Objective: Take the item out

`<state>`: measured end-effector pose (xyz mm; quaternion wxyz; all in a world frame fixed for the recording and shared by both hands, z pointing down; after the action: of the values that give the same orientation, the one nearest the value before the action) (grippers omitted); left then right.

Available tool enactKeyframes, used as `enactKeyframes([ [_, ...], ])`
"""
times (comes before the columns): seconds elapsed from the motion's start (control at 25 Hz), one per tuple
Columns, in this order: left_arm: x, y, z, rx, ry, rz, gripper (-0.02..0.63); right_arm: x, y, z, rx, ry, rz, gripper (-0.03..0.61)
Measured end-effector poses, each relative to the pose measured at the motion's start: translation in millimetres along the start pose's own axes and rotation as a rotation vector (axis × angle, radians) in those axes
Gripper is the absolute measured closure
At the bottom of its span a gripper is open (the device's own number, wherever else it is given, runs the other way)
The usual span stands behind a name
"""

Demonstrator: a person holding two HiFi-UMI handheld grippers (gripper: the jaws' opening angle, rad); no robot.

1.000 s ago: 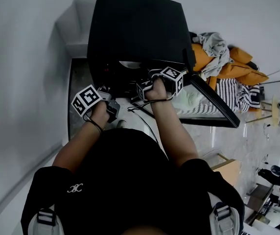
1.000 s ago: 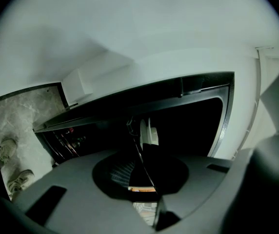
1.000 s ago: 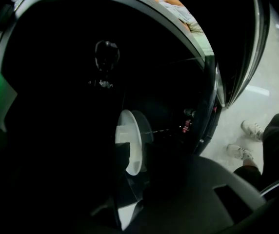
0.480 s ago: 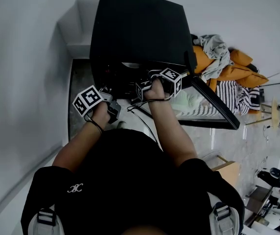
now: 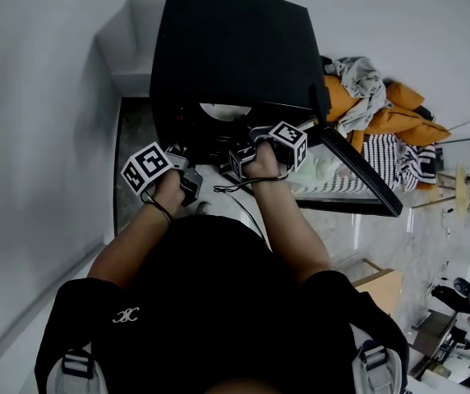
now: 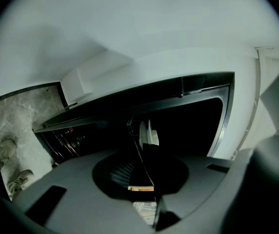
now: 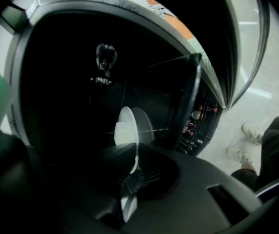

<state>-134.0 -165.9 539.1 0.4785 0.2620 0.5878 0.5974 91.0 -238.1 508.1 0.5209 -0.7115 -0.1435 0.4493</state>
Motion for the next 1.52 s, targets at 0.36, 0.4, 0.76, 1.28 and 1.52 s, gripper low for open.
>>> enactKeyframes([
  [0.36, -1.3, -0.7, -0.4, -0.011, 0.002, -0.002, 0.552, 30.5, -20.7, 4.5, 0.009, 0.006, 0.004, 0.554],
  [0.4, -1.2, -0.8, -0.6, -0.011, 0.002, -0.002, 0.552, 33.8, -22.1, 5.5, 0.009, 0.004, 0.005, 0.554],
  [0.76, -2.1, 0.1, -0.6, -0.014, 0.006, -0.002, 0.552, 45.5, -28.7, 16.8, 0.038, 0.012, -0.024, 0.551],
  [1.28, -1.6, -2.0, -0.4, -0.023, 0.009, -0.01, 0.552, 23.6, -28.8, 28.9, -0.031, 0.027, -0.06, 0.541],
  [1.52, -2.1, -1.6, -1.3, -0.035, 0.012, 0.001, 0.551, 27.2, -24.0, 31.1, -0.008, 0.051, -0.143, 0.555],
])
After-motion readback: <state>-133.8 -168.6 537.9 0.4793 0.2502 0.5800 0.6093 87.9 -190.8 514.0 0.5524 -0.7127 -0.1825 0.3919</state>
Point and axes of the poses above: the fingertips, and each gripper's own axes: x backward along the fingers, y to its left, z out of its underside, the point moved 9 cm from there along x, backward along the fingers
